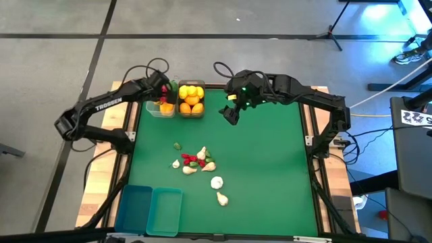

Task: Sort produce into baskets
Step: Put the red bell pepper into the transparent bin, then put the white garlic into the blue bin

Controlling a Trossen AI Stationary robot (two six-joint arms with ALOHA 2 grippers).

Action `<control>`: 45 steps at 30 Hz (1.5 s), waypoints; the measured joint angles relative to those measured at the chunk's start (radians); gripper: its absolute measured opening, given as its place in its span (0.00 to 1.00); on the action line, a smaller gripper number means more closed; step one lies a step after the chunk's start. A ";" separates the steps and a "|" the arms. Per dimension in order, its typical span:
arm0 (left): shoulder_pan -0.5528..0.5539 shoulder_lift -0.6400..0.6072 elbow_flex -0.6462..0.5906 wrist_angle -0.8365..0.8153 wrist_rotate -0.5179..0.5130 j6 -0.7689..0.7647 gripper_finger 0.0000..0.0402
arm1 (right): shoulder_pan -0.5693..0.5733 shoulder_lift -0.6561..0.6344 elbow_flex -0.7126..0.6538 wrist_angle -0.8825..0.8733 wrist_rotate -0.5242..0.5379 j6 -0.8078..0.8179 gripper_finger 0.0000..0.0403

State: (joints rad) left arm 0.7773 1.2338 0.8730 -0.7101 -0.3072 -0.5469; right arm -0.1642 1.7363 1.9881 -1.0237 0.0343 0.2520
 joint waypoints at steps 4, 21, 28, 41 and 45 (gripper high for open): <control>0.022 -0.015 0.000 -0.012 0.029 0.048 0.87 | 0.000 0.000 0.000 -0.001 0.000 -0.004 0.82; 0.070 -0.037 -0.003 -0.094 0.049 0.076 0.96 | 0.000 0.000 0.000 0.000 -0.011 -0.049 0.82; 0.070 -0.067 -0.003 -0.118 0.035 0.076 0.96 | 0.000 0.000 0.000 0.000 -0.011 -0.052 0.82; 0.070 -0.194 0.070 -0.119 -0.015 0.101 0.96 | 0.000 0.000 0.001 0.002 0.000 -0.076 0.82; 0.057 -0.277 0.124 -0.116 0.148 0.117 0.96 | 0.000 0.000 0.001 0.001 -0.074 -0.150 0.82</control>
State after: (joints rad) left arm 0.8339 0.9566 0.9969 -0.8264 -0.1596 -0.4300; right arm -0.1642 1.7363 1.9888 -1.0228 -0.0402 0.1025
